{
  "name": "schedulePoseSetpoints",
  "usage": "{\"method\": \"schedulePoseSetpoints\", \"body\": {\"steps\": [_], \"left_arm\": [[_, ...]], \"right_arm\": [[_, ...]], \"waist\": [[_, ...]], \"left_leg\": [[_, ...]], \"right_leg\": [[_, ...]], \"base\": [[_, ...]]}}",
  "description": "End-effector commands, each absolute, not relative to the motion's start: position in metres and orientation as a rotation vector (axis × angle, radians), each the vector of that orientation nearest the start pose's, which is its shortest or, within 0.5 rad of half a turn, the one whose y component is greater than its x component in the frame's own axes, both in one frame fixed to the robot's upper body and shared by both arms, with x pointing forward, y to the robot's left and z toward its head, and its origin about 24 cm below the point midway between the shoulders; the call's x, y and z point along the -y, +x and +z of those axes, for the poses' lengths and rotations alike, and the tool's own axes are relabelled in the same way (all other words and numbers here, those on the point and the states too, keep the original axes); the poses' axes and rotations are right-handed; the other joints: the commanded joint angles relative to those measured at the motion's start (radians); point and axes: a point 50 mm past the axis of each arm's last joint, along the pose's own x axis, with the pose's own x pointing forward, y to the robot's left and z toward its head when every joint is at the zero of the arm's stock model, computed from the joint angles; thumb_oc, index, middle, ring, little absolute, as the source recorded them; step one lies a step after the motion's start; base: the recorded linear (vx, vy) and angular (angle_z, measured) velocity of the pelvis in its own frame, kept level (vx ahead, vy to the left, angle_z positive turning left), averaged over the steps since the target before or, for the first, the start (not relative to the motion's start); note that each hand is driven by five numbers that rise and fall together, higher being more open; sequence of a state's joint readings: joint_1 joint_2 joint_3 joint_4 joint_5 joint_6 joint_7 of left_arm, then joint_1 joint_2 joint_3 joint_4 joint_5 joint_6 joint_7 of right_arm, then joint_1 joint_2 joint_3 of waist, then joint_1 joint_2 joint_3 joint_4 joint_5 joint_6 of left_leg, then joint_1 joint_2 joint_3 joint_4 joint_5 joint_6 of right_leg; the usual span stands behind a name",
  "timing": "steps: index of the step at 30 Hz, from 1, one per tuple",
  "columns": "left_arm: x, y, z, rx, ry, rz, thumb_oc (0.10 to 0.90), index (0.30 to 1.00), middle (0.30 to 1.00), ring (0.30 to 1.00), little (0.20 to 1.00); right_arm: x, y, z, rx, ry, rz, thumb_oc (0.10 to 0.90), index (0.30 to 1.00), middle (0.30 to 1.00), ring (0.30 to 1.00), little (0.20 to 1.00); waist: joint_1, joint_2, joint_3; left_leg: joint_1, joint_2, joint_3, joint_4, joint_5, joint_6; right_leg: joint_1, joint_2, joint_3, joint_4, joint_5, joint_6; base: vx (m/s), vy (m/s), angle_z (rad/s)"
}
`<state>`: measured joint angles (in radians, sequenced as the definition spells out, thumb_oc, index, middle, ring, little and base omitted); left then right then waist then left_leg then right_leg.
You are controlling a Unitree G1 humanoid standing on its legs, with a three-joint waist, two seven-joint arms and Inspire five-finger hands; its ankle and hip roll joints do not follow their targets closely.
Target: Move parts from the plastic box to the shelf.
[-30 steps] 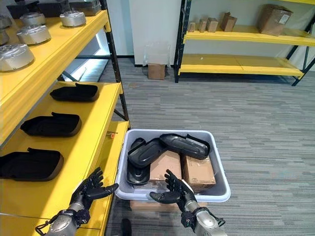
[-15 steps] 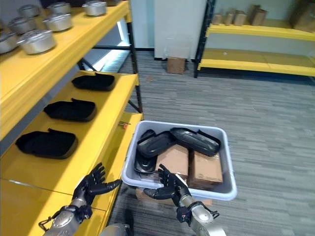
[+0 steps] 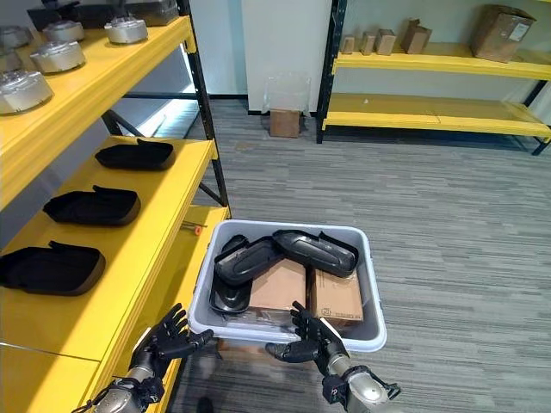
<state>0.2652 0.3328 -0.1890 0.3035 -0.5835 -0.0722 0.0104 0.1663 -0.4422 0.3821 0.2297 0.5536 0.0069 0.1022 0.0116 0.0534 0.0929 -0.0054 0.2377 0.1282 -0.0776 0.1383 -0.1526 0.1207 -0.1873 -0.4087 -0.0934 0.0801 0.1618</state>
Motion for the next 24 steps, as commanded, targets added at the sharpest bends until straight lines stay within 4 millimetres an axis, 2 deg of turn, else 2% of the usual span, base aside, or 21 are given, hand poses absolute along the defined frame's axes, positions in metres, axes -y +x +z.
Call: {"method": "schedulePoseSetpoints", "body": {"steps": [1,5,10,15,16,17,18,22,23,24], "left_arm": [[-0.227,0.195,-0.029,-0.291,-0.192,0.073,0.9,1.0,1.0,1.0,1.0],[-0.226,0.199,-0.027,-0.274,-0.186,0.074,0.9,1.0,1.0,1.0,1.0],[-0.226,0.19,-0.03,-0.29,-0.169,0.054,0.9,1.0,1.0,1.0,1.0],[-0.232,0.189,-0.025,-0.273,-0.129,0.043,0.9,1.0,1.0,1.0,1.0],[-0.233,0.19,-0.024,-0.266,-0.127,0.038,0.9,1.0,1.0,1.0,1.0],[-0.233,0.19,-0.024,-0.266,-0.127,0.037,0.9,1.0,1.0,1.0,1.0],[-0.232,0.191,-0.022,-0.261,-0.125,0.029,0.9,1.0,1.0,1.0,1.0],[-0.228,0.197,-0.014,-0.228,-0.105,-0.023,0.9,1.0,1.0,1.0,1.0],[-0.228,0.198,-0.014,-0.226,-0.106,-0.023,0.9,1.0,1.0,1.0,1.0],[-0.224,0.202,-0.01,-0.211,-0.101,-0.048,0.9,1.0,1.0,1.0,1.0]], "right_arm": [[0.16,0.219,-0.003,-0.233,0.138,0.367,0.9,1.0,1.0,1.0,1.0],[0.169,0.227,0.015,-0.142,0.037,0.358,0.9,1.0,1.0,1.0,1.0],[0.181,0.232,0.039,-0.014,-0.143,0.327,0.9,1.0,1.0,1.0,1.0],[0.192,0.247,0.084,0.201,-0.357,0.275,0.9,1.0,1.0,1.0,1.0],[0.197,0.251,0.1,0.266,-0.438,0.246,0.9,1.0,1.0,1.0,1.0],[0.197,0.251,0.1,0.266,-0.439,0.245,0.9,1.0,1.0,1.0,1.0],[0.202,0.255,0.111,0.308,-0.495,0.223,0.9,1.0,1.0,1.0,1.0],[0.211,0.27,0.154,0.47,-0.669,0.131,0.9,1.0,1.0,1.0,1.0],[0.211,0.27,0.155,0.472,-0.67,0.131,0.9,1.0,1.0,1.0,1.0],[0.215,0.28,0.177,0.536,-0.753,0.09,0.9,1.0,1.0,1.0,1.0]], "waist": [[0.014,-0.043,0.026],[0.005,-0.04,0.054],[-0.006,-0.028,0.033],[0.0,-0.033,0.051],[0.001,-0.035,0.062],[0.003,-0.035,0.061],[0.005,-0.036,0.07],[0.014,-0.037,0.131],[0.014,-0.037,0.133],[0.02,-0.033,0.176]], "left_leg": [[0.031,0.066,-0.005,0.073,-0.006,-0.05],[-0.033,0.058,0.015,0.149,0.026,-0.049],[0.016,0.046,0.065,0.07,-0.032,-0.017],[0.016,0.023,0.094,0.066,-0.059,-0.003],[0.007,0.017,0.096,0.068,-0.063,-0.001],[0.006,0.017,0.097,0.069,-0.063,-0.001],[-0.005,0.014,0.097,0.074,-0.065,0.001],[-0.067,0.01,0.094,0.11,-0.065,-0.004],[-0.069,0.01,0.094,0.112,-0.066,-0.004],[-0.104,0.009,0.092,0.128,-0.061,-0.007]], "right_leg": [[0.026,-0.024,0.003,0.025,-0.084,-0.035],[0.032,-0.033,-0.022,0.023,-0.085,-0.043],[0.018,-0.048,-0.003,0.02,-0.073,-0.027],[-0.012,-0.085,0.016,0.027,-0.048,-0.006],[-0.029,-0.095,0.024,0.03,-0.04,-0.001],[-0.031,-0.095,0.025,0.032,-0.04,-0.001],[-0.043,-0.101,0.028,0.036,-0.037,0.002],[-0.094,-0.121,0.033,0.057,-0.023,0.006],[-0.096,-0.121,0.034,0.058,-0.023,0.006],[-0.131,-0.13,0.039,0.074,-0.017,0.006]], "base": [[0.01,-0.078,0.03],[-0.05,-0.046,0.11],[0.05,0.041,0.16],[-0.01,0.059,-0.14],[-0.03,0.048,-0.06],[-0.04,0.046,-0.06],[-0.04,0.03,0.0],[-0.09,0.022,-0.01],[-0.14,0.024,-0.01],[-0.11,0.021,0.0]]}}
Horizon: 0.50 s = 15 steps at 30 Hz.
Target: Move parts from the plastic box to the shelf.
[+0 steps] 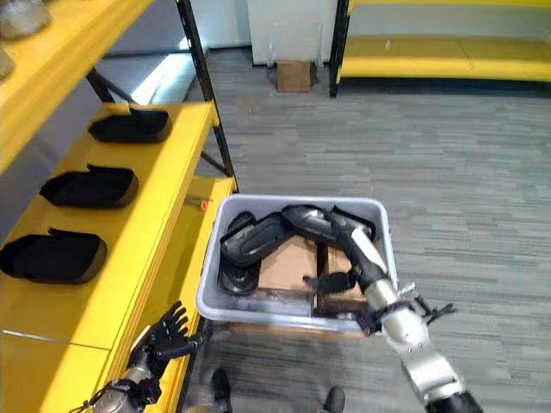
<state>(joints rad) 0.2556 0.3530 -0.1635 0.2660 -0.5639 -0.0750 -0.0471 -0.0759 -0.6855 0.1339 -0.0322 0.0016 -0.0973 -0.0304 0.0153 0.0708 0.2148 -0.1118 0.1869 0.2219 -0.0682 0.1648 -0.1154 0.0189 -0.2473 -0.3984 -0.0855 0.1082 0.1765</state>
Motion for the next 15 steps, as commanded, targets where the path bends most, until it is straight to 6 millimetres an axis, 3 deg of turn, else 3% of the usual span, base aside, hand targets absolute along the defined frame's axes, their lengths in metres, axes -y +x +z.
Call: {"method": "schedulePoseSetpoints", "body": {"steps": [1,2,3,9,15], "left_arm": [[-0.224,0.202,-0.009,-0.209,-0.102,-0.048,0.9,1.0,1.0,1.0,1.0],[-0.224,0.203,-0.009,-0.209,-0.102,-0.047,0.9,1.0,1.0,1.0,1.0],[-0.221,0.205,-0.005,-0.194,-0.1,-0.068,0.9,1.0,1.0,1.0,1.0],[-0.218,0.215,0.005,-0.146,-0.096,-0.081,0.9,1.0,1.0,1.0,1.0],[-0.215,0.222,0.013,-0.108,-0.092,-0.093,0.9,1.0,1.0,1.0,1.0]], "right_arm": [[0.215,0.281,0.177,0.538,-0.753,0.09,0.9,1.0,1.0,1.0,1.0],[0.215,0.281,0.177,0.538,-0.754,0.09,0.9,1.0,1.0,1.0,1.0],[0.216,0.289,0.195,0.587,-0.859,0.066,0.9,1.0,1.0,1.0,1.0],[0.211,0.307,0.24,0.711,-1.124,-0.003,0.9,1.0,1.0,1.0,1.0],[0.208,0.321,0.274,0.767,-1.33,-0.053,0.9,1.0,1.0,1.0,1.0]], "waist": [[0.016,-0.049,0.055],[0.016,-0.049,0.055],[0.022,-0.044,0.089],[0.04,-0.029,0.16],[0.052,-0.025,0.213]], "left_leg": [[0.0,0.06,-0.001,0.121,-0.088,-0.044],[-0.001,0.06,-0.001,0.121,-0.088,-0.044],[-0.02,0.065,-0.003,0.129,-0.087,-0.048],[-0.066,0.074,0.001,0.14,-0.077,-0.049],[-0.119,0.078,-0.003,0.166,-0.079,-0.045]], "right_leg": [[-0.032,-0.07,0.03,0.069,-0.046,-0.009],[-0.033,-0.07,0.03,0.069,-0.046,-0.009],[-0.059,-0.074,0.036,0.083,-0.046,-0.007],[-0.134,-0.078,0.063,0.113,-0.041,-0.008],[-0.209,-0.085,0.08,0.166,-0.051,-0.012]], "base": [[-0.1,0.02,-0.04],[-0.07,0.008,-0.02],[-0.09,0.019,0.01],[-0.07,0.006,-0.04],[-0.06,-0.014,-0.06]]}}
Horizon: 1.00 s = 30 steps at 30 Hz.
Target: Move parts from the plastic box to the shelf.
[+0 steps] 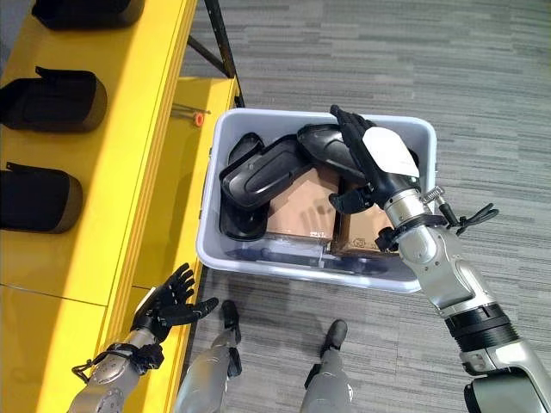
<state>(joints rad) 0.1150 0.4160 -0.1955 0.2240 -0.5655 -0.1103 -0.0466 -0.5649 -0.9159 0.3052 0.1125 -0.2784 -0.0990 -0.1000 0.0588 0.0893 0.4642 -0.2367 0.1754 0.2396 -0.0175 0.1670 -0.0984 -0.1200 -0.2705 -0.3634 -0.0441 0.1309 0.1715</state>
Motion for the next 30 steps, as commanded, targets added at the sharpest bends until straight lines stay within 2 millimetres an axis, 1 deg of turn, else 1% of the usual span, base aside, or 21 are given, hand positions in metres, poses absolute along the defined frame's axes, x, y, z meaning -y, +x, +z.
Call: {"method": "schedulePoseSetpoints", "body": {"steps": [1,5,8,9,10,11,15,17,18,20,26,30], "left_arm": [[-0.216,0.223,0.014,-0.103,-0.088,-0.09,0.9,1.0,1.0,1.0,1.0],[-0.217,0.225,0.02,-0.08,-0.077,-0.09,0.9,1.0,1.0,1.0,1.0],[-0.218,0.225,0.021,-0.075,-0.07,-0.09,0.9,1.0,1.0,1.0,1.0],[-0.218,0.225,0.021,-0.074,-0.072,-0.089,0.9,1.0,1.0,1.0,1.0],[-0.219,0.225,0.023,-0.068,-0.069,-0.094,0.9,1.0,1.0,1.0,1.0],[-0.22,0.225,0.023,-0.066,-0.066,-0.088,0.9,1.0,1.0,1.0,1.0],[-0.221,0.225,0.025,-0.064,-0.049,-0.098,0.9,1.0,1.0,1.0,1.0],[-0.221,0.225,0.027,-0.058,-0.035,-0.108,0.9,1.0,1.0,1.0,1.0],[-0.221,0.225,0.027,-0.058,-0.038,-0.107,0.9,1.0,1.0,1.0,1.0],[-0.222,0.224,0.027,-0.06,-0.046,-0.108,0.9,1.0,1.0,1.0,1.0],[-0.224,0.224,0.029,-0.054,-0.047,-0.105,0.9,1.0,1.0,1.0,1.0],[-0.225,0.223,0.03,-0.051,-0.039,-0.112,0.9,1.0,1.0,1.0,1.0]], "right_arm": [[0.208,0.322,0.281,0.773,-1.391,-0.055,0.9,1.0,1.0,1.0,1.0],[0.216,0.328,0.293,0.734,-1.542,-0.056,0.9,1.0,1.0,1.0,1.0],[0.219,0.33,0.303,0.692,-1.662,-0.025,0.9,1.0,1.0,1.0,1.0],[0.219,0.331,0.304,0.693,-1.663,-0.024,0.9,1.0,1.0,1.0,1.0],[0.221,0.33,0.309,0.67,-1.746,-0.006,0.9,1.0,1.0,1.0,1.0],[0.223,0.329,0.31,0.658,-1.781,0.001,0.9,1.0,1.0,1.0,1.0],[0.223,0.326,0.315,0.622,-1.867,0.052,0.9,1.0,1.0,1.0,1.0],[0.227,0.325,0.319,0.593,-1.908,0.056,0.9,1.0,1.0,1.0,1.0],[0.226,0.325,0.32,0.595,-1.911,0.058,0.9,1.0,1.0,1.0,1.0],[0.233,0.324,0.323,0.556,-1.949,0.05,0.9,1.0,1.0,1.0,1.0],[0.237,0.323,0.331,0.536,-1.996,0.038,0.9,1.0,1.0,1.0,1.0],[0.241,0.32,0.335,0.503,-2.063,0.045,0.9,1.0,1.0,1.0,1.0]], "waist": [[0.009,-0.045,-0.028],[0.018,-0.052,-0.005],[0.024,-0.059,0.01],[0.022,-0.057,0.01],[0.023,-0.06,0.016],[0.024,-0.063,0.018],[0.023,-0.075,0.028],[0.028,-0.084,0.029],[0.025,-0.081,0.03],[0.025,-0.094,0.033],[0.026,-0.103,0.036],[0.03,-0.112,0.038]], "left_leg": [[-0.004,0.092,-0.019,0.125,-0.082,-0.062],[-0.036,0.098,-0.022,0.148,-0.088,-0.062],[-0.074,0.105,-0.03,0.17,-0.087,-0.066],[-0.076,0.105,-0.03,0.171,-0.087,-0.066],[-0.093,0.106,-0.039,0.179,-0.086,-0.068],[-0.096,0.106,-0.039,0.181,-0.087,-0.067],[-0.111,0.11,-0.043,0.19,-0.091,-0.067],[-0.119,0.114,-0.044,0.197,-0.094,-0.068],[-0.12,0.114,-0.044,0.198,-0.094,-0.068],[-0.124,0.114,-0.049,0.201,-0.095,-0.068],[-0.127,0.112,-0.051,0.2,-0.095,-0.068],[-0.131,0.112,-0.056,0.203,-0.095,-0.069]], "right_leg": [[-0.083,-0.062,0.047,0.138,-0.076,-0.008],[-0.13,-0.059,0.048,0.184,-0.088,-0.009],[-0.171,-0.061,0.048,0.217,-0.094,-0.009],[-0.172,-0.061,0.048,0.218,-0.094,-0.009],[-0.186,-0.059,0.05,0.229,-0.097,-0.011],[-0.192,-0.059,0.049,0.235,-0.098,-0.01],[-0.216,-0.059,0.051,0.252,-0.097,-0.011],[-0.221,-0.06,0.051,0.253,-0.097,-0.011],[-0.221,-0.06,0.051,0.253,-0.097,-0.011],[-0.225,-0.063,0.048,0.256,-0.093,-0.011],[-0.226,-0.062,0.049,0.254,-0.089,-0.011],[-0.229,-0.063,0.049,0.258,-0.091,-0.012]], "base": [[-0.05,-0.023,-0.04],[-0.04,-0.026,0.02],[-0.04,-0.034,0.01],[-0.03,-0.045,0.03],[-0.02,-0.026,0.04],[-0.03,-0.032,0.04],[-0.02,-0.005,0.05],[-0.01,0.002,0.05],[0.0,0.0,0.0],[0.0,0.0,0.0],[0.0,0.0,0.0],[0.0,0.0,0.0]]}}
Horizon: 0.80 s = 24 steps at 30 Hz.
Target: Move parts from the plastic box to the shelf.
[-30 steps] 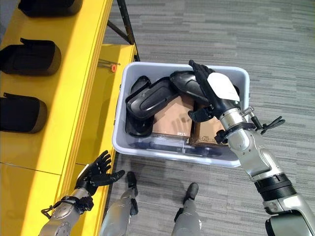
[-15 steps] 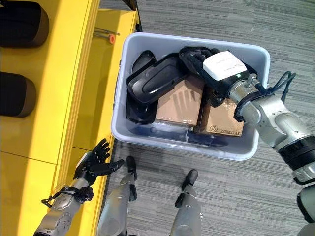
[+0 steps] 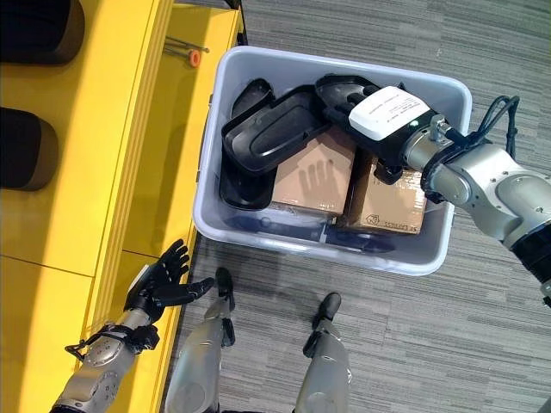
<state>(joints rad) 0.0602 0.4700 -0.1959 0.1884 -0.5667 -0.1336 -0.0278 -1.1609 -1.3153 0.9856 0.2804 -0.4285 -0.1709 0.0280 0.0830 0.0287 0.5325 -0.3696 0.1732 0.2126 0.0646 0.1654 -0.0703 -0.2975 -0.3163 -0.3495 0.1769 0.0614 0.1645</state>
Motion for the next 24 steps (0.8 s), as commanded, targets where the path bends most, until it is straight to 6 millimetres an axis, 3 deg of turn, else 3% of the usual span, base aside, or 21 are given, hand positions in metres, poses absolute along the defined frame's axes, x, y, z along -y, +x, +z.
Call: {"method": "schedulePoseSetpoints", "body": {"steps": [1,10,24], "left_arm": [[-0.224,0.223,0.03,-0.052,-0.041,-0.115,0.9,1.0,1.0,1.0,1.0],[-0.227,0.22,0.029,-0.059,-0.047,-0.109,0.9,1.0,1.0,1.0,1.0],[-0.23,0.219,0.03,-0.06,-0.047,-0.103,0.9,1.0,1.0,1.0,1.0]], "right_arm": [[0.244,0.321,0.335,0.489,-2.082,0.043,0.9,1.0,1.0,1.0,1.0],[0.253,0.318,0.348,0.453,-2.172,-0.012,0.9,1.0,1.0,1.0,1.0],[0.287,0.32,0.355,0.294,-2.221,-0.125,0.9,1.0,1.0,1.0,1.0]], "waist": [[0.006,-0.05,-0.031],[0.005,-0.056,-0.033],[0.013,-0.059,-0.034]], "left_leg": [[0.002,0.114,-0.029,0.122,-0.094,-0.097],[-0.011,0.115,-0.036,0.125,-0.091,-0.099],[-0.037,0.114,-0.047,0.124,-0.083,-0.102]], "right_leg": [[-0.051,-0.018,0.034,0.038,-0.021,-0.005],[-0.062,-0.015,0.032,0.045,-0.022,-0.004],[-0.086,-0.011,0.028,0.059,-0.026,-0.006]], "base": [[0.0,0.0,0.0],[0.0,0.0,0.0],[0.0,-0.001,0.01]]}}
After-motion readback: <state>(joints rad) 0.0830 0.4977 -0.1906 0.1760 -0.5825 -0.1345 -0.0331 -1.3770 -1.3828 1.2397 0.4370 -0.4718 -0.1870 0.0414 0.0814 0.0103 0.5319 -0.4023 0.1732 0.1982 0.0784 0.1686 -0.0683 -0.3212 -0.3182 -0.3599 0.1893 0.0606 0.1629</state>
